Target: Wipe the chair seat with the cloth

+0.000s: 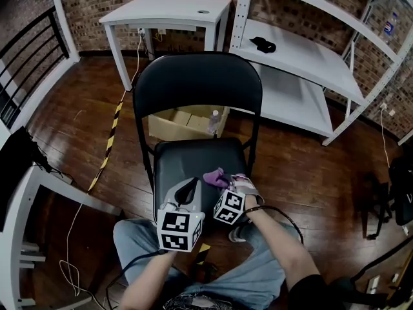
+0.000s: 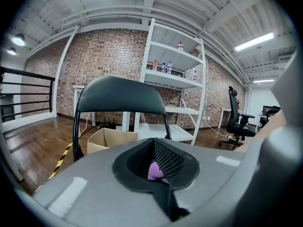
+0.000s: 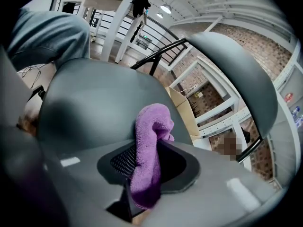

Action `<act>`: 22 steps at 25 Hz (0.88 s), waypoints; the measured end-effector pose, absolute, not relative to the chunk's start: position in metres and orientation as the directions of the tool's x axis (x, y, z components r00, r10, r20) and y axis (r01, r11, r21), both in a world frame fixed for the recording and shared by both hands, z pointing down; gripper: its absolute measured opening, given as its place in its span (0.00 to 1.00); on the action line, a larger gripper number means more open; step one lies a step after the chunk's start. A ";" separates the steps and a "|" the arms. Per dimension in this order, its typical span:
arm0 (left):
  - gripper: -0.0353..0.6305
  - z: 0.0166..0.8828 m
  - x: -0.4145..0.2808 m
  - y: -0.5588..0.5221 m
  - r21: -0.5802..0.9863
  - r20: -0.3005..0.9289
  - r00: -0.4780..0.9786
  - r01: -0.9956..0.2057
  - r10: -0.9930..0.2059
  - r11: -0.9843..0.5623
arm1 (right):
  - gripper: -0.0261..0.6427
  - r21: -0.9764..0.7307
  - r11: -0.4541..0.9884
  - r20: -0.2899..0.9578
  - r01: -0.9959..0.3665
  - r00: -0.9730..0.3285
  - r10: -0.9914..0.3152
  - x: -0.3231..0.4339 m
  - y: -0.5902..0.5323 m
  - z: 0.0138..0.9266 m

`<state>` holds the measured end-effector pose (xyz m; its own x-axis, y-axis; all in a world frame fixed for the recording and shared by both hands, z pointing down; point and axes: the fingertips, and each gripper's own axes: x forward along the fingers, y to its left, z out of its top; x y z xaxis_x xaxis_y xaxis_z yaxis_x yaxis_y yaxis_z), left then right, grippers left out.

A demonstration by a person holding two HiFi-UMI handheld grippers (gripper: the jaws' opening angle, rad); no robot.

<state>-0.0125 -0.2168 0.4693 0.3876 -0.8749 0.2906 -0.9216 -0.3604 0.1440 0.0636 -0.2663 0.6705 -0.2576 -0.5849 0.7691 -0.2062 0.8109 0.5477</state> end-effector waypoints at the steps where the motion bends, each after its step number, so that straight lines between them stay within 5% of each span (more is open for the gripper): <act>1: 0.06 0.469 -0.011 -0.215 0.146 0.289 0.389 -0.921 -0.874 -0.362 | 0.20 0.544 0.813 0.771 -0.205 -0.261 -0.581 0.065 -0.257 0.672; 22: 0.06 0.470 0.013 -0.190 0.153 0.286 0.413 -0.910 -0.864 -0.385 | 0.20 0.535 0.816 0.748 -0.218 -0.327 -0.578 0.077 -0.135 0.660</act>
<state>0.0127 -0.1895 0.4702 0.4133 -0.8645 0.2862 -0.9103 -0.3847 0.1526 0.0774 -0.1350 0.6600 -0.3268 -0.5775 0.7481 -0.2175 0.8163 0.5351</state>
